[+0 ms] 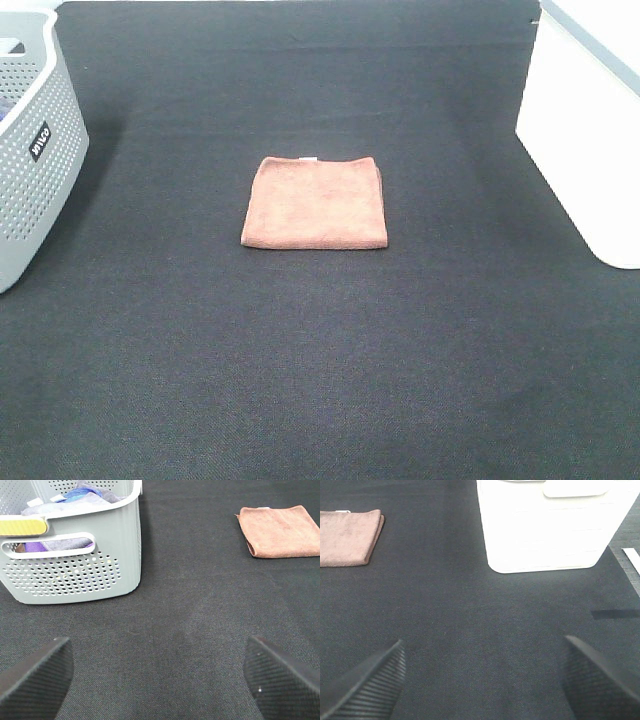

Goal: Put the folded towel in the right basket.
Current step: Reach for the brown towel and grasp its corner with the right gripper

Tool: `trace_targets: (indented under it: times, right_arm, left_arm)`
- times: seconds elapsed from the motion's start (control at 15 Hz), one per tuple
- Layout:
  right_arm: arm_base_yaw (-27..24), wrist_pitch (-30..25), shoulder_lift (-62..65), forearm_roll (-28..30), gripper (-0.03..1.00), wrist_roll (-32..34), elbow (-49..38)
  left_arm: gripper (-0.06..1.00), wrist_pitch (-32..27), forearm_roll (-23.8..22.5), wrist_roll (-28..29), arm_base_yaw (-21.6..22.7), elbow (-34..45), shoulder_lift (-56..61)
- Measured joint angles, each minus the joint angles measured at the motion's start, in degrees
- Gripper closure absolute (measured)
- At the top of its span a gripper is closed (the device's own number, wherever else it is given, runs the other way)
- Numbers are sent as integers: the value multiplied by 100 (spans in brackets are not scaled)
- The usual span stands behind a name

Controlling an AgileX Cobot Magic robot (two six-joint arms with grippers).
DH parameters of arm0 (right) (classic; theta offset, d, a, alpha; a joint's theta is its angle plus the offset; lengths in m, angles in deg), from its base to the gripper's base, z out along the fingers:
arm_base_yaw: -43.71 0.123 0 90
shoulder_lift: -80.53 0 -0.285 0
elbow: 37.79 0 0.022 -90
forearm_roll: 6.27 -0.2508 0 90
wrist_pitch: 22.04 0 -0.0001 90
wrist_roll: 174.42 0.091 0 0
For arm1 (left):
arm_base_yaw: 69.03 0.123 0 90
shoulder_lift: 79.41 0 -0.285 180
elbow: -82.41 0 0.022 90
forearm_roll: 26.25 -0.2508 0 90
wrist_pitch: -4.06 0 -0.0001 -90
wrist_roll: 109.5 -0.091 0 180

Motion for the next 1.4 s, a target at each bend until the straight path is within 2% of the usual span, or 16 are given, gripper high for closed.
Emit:
trace_targets:
  times: [1.4]
  right_arm:
    - [0, 0, 0, 0, 18, 0, 0]
  left_arm:
    - [7, 0, 0, 0, 0, 0, 0]
